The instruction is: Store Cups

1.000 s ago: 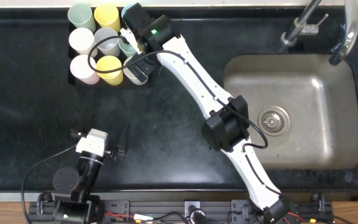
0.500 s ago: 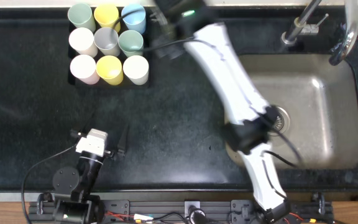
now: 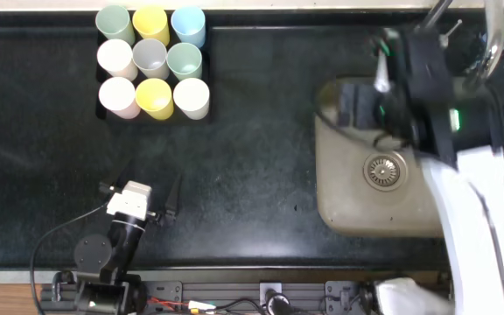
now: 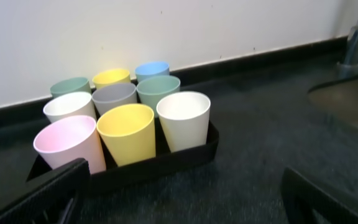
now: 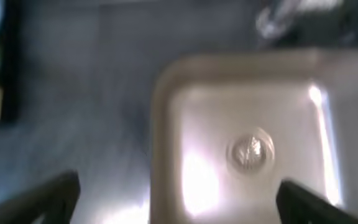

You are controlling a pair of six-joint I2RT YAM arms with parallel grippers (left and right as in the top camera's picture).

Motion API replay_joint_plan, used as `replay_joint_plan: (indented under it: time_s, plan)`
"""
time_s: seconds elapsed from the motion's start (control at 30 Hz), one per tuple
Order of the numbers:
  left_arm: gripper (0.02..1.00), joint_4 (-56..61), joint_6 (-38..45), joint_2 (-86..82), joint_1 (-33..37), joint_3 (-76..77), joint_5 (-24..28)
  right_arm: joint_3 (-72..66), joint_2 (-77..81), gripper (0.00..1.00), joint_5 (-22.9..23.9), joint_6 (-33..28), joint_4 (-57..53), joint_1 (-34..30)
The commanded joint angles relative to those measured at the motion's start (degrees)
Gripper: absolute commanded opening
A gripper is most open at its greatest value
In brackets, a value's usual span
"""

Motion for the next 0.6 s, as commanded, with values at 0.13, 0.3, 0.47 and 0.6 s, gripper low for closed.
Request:
replay_joint_plan:
  time_s: [0.13, 0.3, 0.47, 0.6]
  plan:
    - [1.0, -0.09, 0.66, -0.33, 0.28, -0.11, 0.79, -45.79, -44.19, 0.998, -0.57, -16.37, 35.41, -5.99]
    - [1.0, -0.09, 0.66, -0.33, 0.28, -0.11, 0.79, -58.55, -67.36, 0.996, -6.75, -16.33, 39.6, -5.99]
    - [1.0, -0.09, 0.66, -0.33, 0.28, -0.11, 0.81, -63.17, -70.34, 0.998, -3.78, -18.1, 46.01, -6.01]
    - [1.0, -0.09, 0.66, -0.33, 0.28, -0.11, 0.79, -71.3, -70.69, 0.998, -2.78, -20.9, 64.3, -6.1]
